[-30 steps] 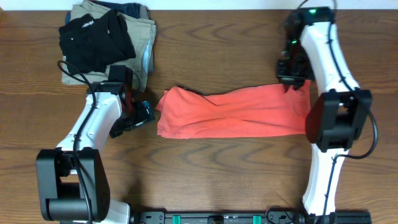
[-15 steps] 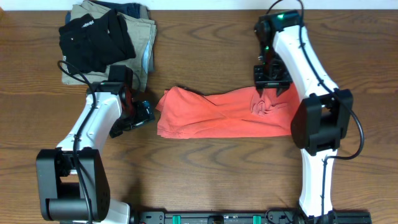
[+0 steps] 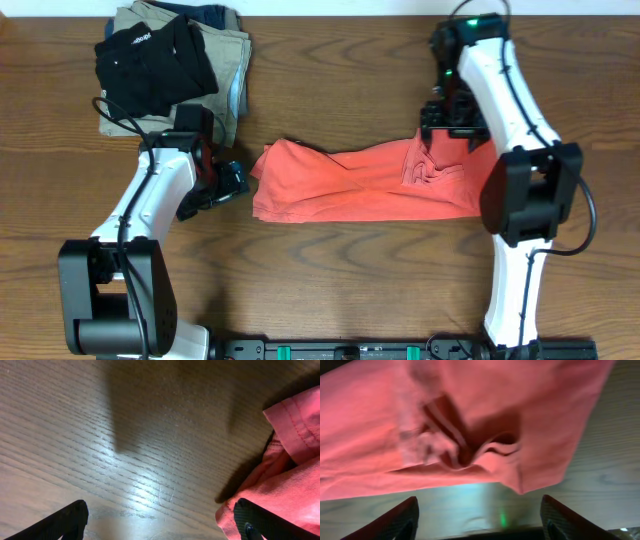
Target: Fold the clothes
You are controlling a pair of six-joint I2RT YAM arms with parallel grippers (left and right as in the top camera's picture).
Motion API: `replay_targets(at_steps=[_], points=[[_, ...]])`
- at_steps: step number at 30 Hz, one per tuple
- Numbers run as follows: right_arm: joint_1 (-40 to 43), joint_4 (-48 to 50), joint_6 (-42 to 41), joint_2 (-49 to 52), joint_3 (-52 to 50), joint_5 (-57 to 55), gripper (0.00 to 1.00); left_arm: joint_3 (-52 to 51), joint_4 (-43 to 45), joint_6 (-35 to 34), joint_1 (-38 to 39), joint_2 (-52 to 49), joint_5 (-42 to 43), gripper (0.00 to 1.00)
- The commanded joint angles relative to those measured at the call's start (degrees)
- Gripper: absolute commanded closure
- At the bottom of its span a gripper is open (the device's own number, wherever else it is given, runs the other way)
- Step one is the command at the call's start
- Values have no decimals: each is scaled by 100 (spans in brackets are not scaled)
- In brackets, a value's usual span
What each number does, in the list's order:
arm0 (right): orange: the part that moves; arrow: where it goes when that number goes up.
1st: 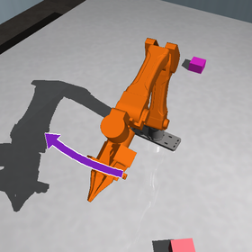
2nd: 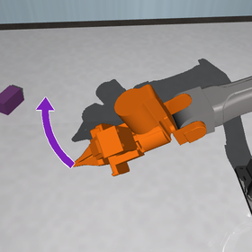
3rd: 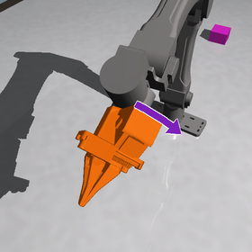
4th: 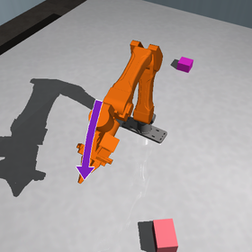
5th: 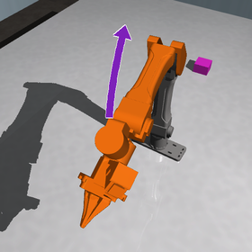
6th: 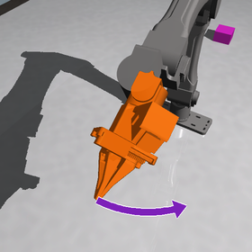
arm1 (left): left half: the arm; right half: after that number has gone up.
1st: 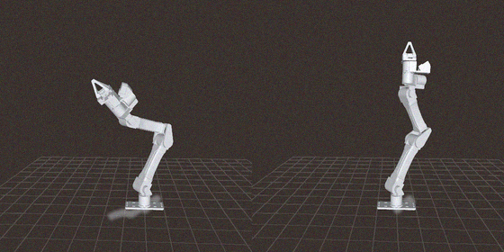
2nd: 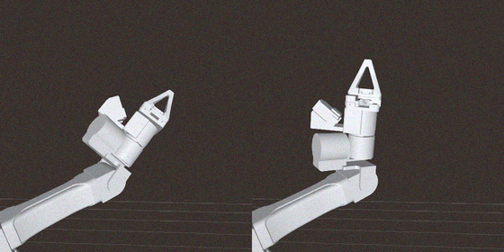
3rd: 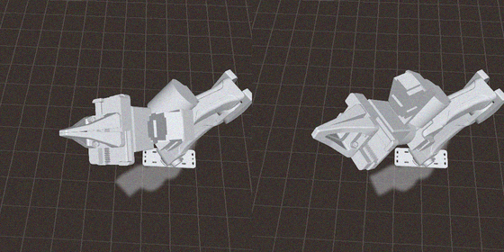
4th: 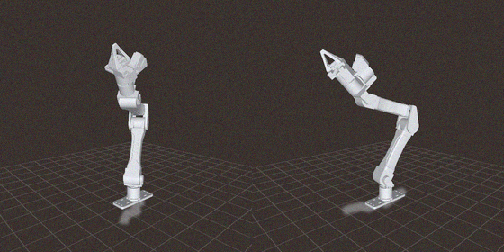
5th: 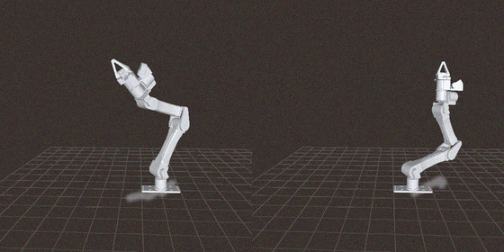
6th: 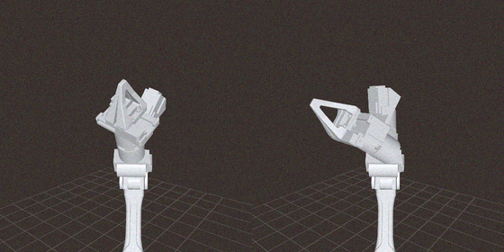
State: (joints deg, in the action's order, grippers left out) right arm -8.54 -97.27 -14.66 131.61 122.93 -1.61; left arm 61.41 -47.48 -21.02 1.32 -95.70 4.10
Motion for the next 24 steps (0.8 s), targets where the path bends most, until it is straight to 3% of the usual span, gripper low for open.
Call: replay_targets(at_steps=[1,3,12,15,18,24], points=[[9,-4,358,-79,-160,35,20,-24,2,-28,-2,-50,-7,5],[-15,55,369,-79,-334,2,12,-24,-2,-28,-2,-50,-7,5],[-26,876,664,-79,-1611,-9,13,-24,0,-26,-2,-50,-9,5],[-26,994,658,-79,-1956,-4,20,-24,2,-26,-2,-50,-9,5],[-52,964,629,-79,-2072,55,33,-24,4,-26,-2,-50,-9,5],[-103,831,481,-173,-2057,57,37,-24,26,-26,-2,-50,-9,5]])
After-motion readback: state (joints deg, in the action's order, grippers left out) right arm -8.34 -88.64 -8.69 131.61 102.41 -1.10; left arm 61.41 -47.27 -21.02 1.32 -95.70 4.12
